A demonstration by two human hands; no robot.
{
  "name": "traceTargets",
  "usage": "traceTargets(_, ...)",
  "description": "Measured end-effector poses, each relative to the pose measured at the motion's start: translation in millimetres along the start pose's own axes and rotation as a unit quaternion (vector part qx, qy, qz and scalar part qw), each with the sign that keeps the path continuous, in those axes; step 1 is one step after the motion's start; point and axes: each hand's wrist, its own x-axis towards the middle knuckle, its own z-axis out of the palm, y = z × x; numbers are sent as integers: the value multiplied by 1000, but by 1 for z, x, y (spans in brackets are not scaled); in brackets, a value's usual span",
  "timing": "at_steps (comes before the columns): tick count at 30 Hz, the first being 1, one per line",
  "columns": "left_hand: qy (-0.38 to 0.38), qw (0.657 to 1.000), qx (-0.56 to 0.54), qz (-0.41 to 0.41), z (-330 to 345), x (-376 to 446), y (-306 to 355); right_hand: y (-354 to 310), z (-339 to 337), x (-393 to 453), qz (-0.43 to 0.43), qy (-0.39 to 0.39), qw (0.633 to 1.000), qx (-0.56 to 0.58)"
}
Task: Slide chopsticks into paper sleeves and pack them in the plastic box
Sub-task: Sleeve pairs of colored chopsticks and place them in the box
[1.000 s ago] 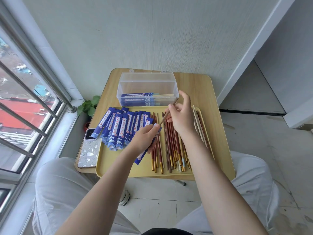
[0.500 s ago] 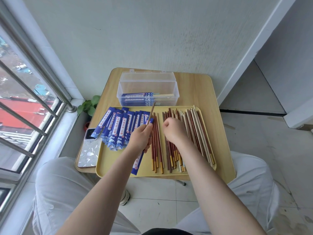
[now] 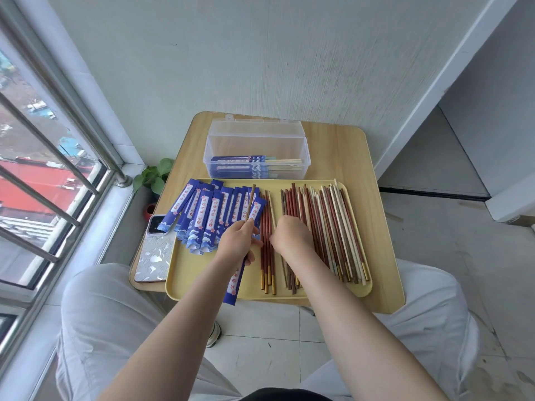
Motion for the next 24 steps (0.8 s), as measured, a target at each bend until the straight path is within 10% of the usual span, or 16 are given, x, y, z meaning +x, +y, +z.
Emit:
traceTargets(11, -23, 999, -36, 8, 1, -3, 4, 27, -27, 2, -29, -76, 915, 396)
traceTargets(24, 11, 998, 54, 37, 8, -4, 4, 21, -3, 1, -54, 63, 997, -6)
